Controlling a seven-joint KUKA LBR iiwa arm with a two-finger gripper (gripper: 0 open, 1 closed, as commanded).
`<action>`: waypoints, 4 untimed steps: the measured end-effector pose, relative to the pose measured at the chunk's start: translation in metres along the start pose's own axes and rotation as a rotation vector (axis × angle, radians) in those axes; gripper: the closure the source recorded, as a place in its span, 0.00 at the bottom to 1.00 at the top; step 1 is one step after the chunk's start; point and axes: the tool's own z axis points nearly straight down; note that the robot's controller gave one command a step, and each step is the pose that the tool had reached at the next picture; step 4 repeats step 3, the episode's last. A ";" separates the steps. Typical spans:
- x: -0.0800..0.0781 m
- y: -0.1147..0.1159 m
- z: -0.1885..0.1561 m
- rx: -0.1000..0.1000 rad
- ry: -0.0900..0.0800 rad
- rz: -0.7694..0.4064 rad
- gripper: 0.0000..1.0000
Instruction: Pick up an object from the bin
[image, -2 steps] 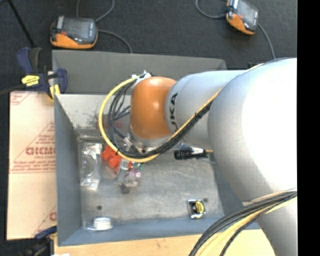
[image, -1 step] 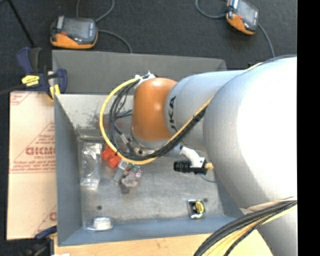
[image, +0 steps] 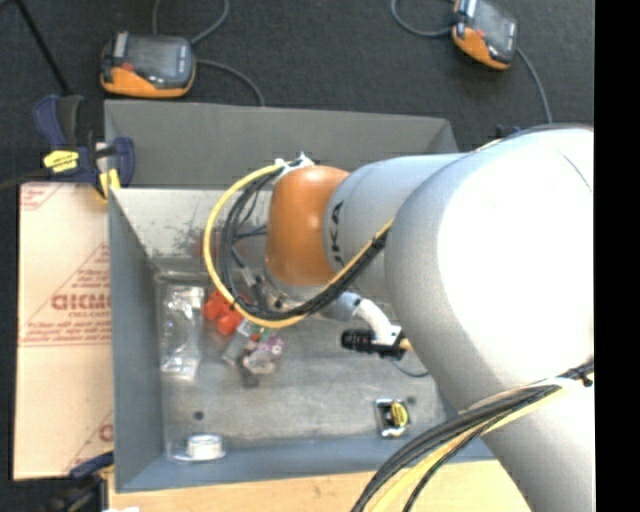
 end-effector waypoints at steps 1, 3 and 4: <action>-0.001 0.000 -0.001 -0.001 -0.002 -0.002 0.00; -0.005 0.002 -0.067 0.000 0.000 -0.006 1.00; -0.005 0.002 -0.067 0.000 0.000 -0.006 1.00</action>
Offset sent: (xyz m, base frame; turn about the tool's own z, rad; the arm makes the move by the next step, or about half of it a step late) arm 0.0000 0.0000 0.0000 0.0000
